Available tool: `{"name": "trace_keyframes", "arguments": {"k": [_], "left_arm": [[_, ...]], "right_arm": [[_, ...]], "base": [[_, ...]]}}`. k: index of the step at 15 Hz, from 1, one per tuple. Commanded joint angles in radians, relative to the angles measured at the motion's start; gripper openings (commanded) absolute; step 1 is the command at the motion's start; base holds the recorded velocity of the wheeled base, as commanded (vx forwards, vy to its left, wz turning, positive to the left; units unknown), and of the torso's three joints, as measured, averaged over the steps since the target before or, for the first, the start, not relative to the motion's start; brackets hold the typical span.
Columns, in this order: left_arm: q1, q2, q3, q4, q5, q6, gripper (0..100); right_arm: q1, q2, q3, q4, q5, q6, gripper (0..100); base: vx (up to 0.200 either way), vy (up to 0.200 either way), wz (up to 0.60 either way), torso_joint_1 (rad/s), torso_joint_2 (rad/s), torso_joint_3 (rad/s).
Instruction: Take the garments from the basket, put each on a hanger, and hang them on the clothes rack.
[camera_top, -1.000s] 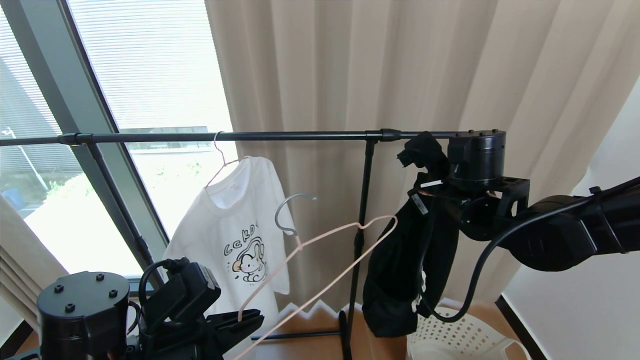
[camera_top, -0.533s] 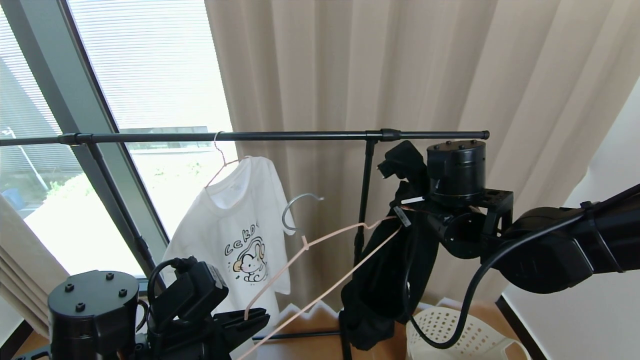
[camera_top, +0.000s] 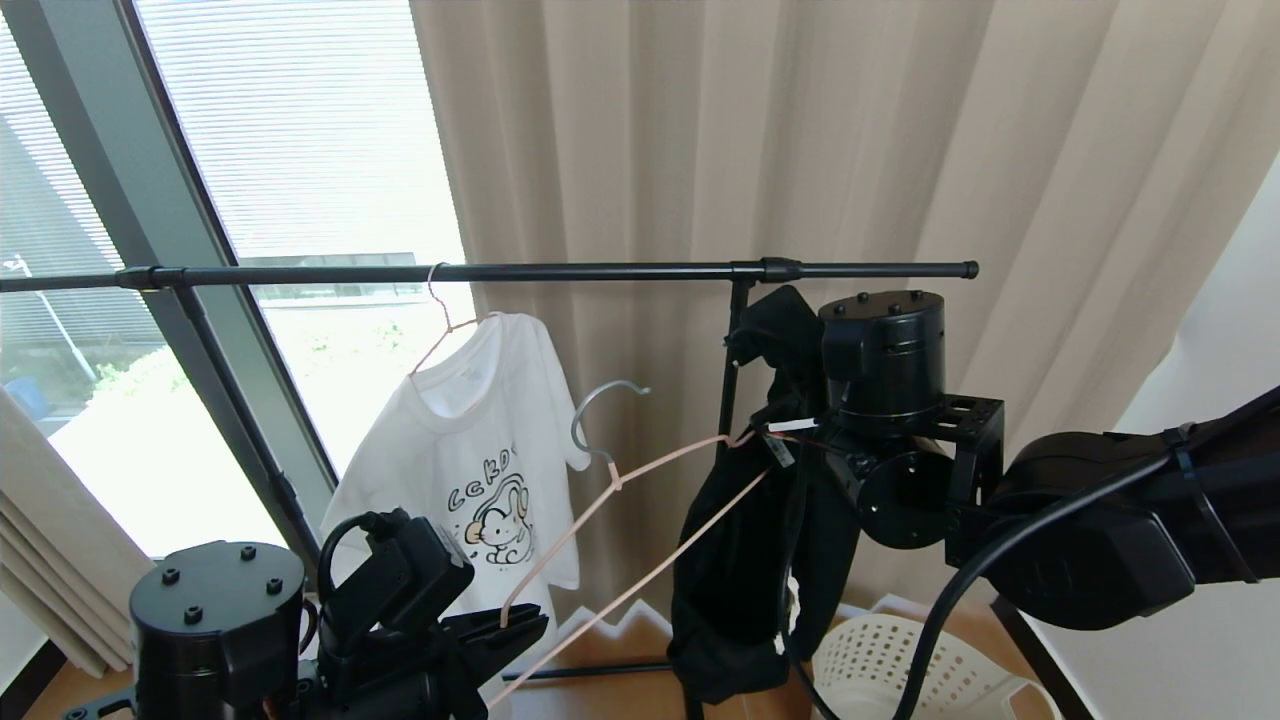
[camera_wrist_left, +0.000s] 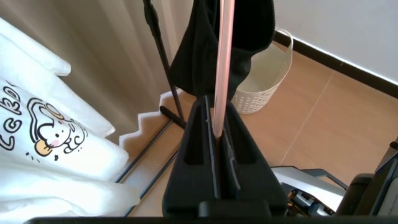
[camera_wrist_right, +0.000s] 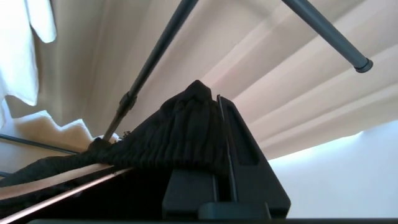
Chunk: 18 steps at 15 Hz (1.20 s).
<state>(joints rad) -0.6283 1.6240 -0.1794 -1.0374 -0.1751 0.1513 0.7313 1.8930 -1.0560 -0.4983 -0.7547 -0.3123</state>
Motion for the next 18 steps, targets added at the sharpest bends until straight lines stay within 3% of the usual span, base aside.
{"name": "trace_keyframes", "arguments": {"k": [1,8,18], "left_arm": [[-0.002,0.028,-0.003,-0.001,0.0,-0.004,0],[-0.002,0.033,0.012,-0.075,0.026,-0.006,0],[-0.024,0.033,0.026,-0.096,0.026,-0.012,0]], "right_arm": [[0.016,-0.002,-0.002,0.0,0.0,0.002,0],[0.115,-0.02,0.001,0.001,-0.002,0.068,0],[0.258,-0.035,-0.007,0.003,-0.002,0.156,0]], "base": [[0.0,0.0,0.0,0.0,0.0,0.0],[0.0,0.0,0.0,0.0,0.0,0.0],[0.0,0.0,0.0,0.0,0.0,0.0]]}}
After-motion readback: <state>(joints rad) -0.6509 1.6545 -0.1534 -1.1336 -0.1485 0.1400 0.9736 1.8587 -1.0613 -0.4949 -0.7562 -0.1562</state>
